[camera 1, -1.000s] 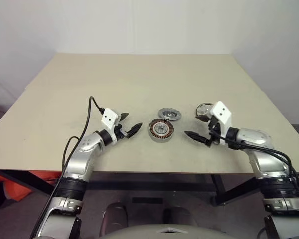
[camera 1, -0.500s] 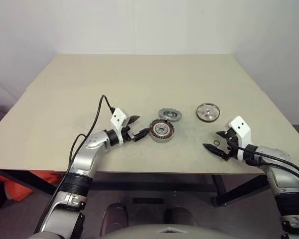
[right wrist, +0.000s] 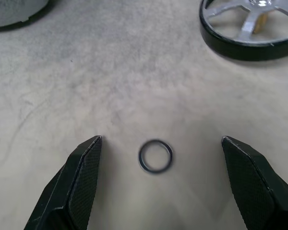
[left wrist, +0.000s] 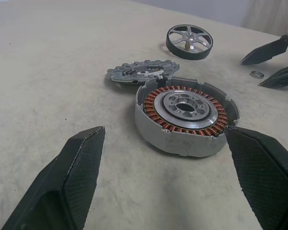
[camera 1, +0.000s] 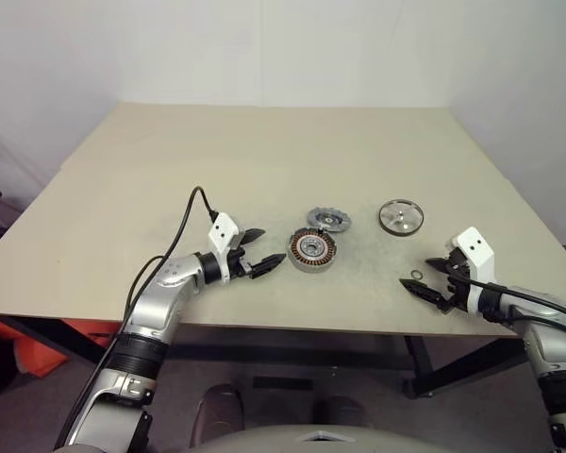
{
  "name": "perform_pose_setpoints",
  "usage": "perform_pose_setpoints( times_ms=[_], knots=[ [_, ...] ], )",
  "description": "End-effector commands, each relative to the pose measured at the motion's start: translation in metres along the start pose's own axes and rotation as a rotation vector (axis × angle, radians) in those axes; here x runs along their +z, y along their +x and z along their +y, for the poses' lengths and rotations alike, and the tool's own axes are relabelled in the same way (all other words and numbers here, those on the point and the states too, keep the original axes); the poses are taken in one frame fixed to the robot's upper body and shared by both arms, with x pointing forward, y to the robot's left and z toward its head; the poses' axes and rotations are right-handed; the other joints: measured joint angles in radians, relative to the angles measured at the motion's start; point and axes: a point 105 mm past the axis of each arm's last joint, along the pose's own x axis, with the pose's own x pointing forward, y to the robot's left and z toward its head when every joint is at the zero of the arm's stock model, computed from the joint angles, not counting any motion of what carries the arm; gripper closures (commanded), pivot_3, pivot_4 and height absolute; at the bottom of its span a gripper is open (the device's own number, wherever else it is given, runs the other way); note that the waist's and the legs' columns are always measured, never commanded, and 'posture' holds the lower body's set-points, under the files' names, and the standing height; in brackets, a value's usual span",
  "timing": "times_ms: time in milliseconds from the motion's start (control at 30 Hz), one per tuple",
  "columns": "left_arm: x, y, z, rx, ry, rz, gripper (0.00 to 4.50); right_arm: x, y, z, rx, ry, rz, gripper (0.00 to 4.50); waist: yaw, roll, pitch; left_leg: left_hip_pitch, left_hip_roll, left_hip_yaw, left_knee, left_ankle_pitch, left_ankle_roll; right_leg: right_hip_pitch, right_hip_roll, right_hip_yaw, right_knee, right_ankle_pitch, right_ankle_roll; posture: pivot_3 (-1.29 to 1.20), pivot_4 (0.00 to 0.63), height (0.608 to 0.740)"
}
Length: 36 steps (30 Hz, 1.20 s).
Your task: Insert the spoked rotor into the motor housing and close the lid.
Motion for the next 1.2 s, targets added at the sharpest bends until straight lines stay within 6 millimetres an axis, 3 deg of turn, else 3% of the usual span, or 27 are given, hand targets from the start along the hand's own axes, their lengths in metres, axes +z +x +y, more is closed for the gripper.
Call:
perform_pose_setpoints(
  times_ms=[33, 100, 467, 500, 667, 867, 1000, 1200],
  knots=[
    [0.012, 0.001, -0.002, -0.010, 0.039, -0.031, 0.25, -0.016, -0.012, -0.013, -0.051, 0.032, 0.059, 0.02, 0.000, 0.000, 0.000, 0.000, 0.000, 0.000, 0.000, 0.000, 0.000, 0.000, 0.000, 0.000, 0.000, 0.000, 0.000, 0.00, 0.000, 0.740],
    [0.012, 0.002, -0.002, -0.007, 0.041, -0.031, 0.25, -0.017, -0.011, -0.012, -0.050, 0.034, 0.062, 0.02, 0.000, 0.000, 0.000, 0.000, -0.001, 0.000, 0.000, 0.000, 0.001, 0.000, -0.001, 0.000, 0.000, 0.000, 0.001, 0.00, 0.000, 0.740],
    [0.013, 0.000, 0.004, 0.024, 0.058, -0.032, 0.25, -0.017, -0.002, -0.006, -0.019, 0.026, 0.072, 3.68, -0.006, -0.002, -0.002, 0.005, -0.001, 0.000, -0.004, 0.000, 0.000, 0.002, -0.001, 0.000, 0.000, -0.002, 0.003, 0.00, 0.000, 0.740],
    [0.013, 0.001, 0.004, 0.026, 0.059, -0.032, 0.25, -0.016, -0.001, -0.006, -0.018, 0.025, 0.071, 3.82, -0.007, -0.003, -0.002, 0.005, -0.001, 0.000, -0.005, 0.000, 0.000, 0.002, -0.001, 0.000, 0.000, -0.002, 0.003, 0.00, 0.000, 0.740],
    [0.013, 0.001, 0.006, 0.038, 0.062, -0.033, 0.25, 0.000, 0.009, 0.002, 0.018, -0.007, 0.026, 3.83, -0.010, -0.003, -0.002, 0.007, -0.001, 0.001, -0.006, 0.000, 0.000, 0.003, -0.001, 0.000, 0.000, -0.002, 0.003, 0.00, 0.000, 0.740],
    [0.013, 0.001, 0.009, 0.047, 0.063, -0.034, 0.25, 0.055, 0.030, 0.024, 0.088, -0.027, -0.157, 3.83, -0.030, -0.002, -0.002, 0.007, 0.000, 0.001, -0.012, 0.002, -0.003, -0.002, 0.000, 0.000, 0.000, -0.002, 0.003, 0.00, 0.000, 0.740],
    [0.013, 0.001, 0.008, 0.053, 0.065, -0.035, 0.25, 0.096, 0.048, 0.052, 0.187, -0.072, -0.246, 3.83, -0.035, 0.001, -0.003, 0.003, 0.000, 0.001, -0.013, 0.003, -0.005, -0.008, 0.001, 0.001, 0.001, -0.002, 0.002, 0.00, 0.000, 0.740],
    [0.014, -0.001, 0.011, 0.073, 0.068, -0.040, 0.25, 0.130, 0.072, 0.094, 0.330, -0.155, -0.297, 3.83, -0.031, 0.002, -0.003, -0.004, 0.000, 0.002, -0.013, 0.003, -0.005, -0.012, 0.001, 0.000, 0.001, 0.002, -0.006, 0.00, 0.000, 0.740]
  ],
)
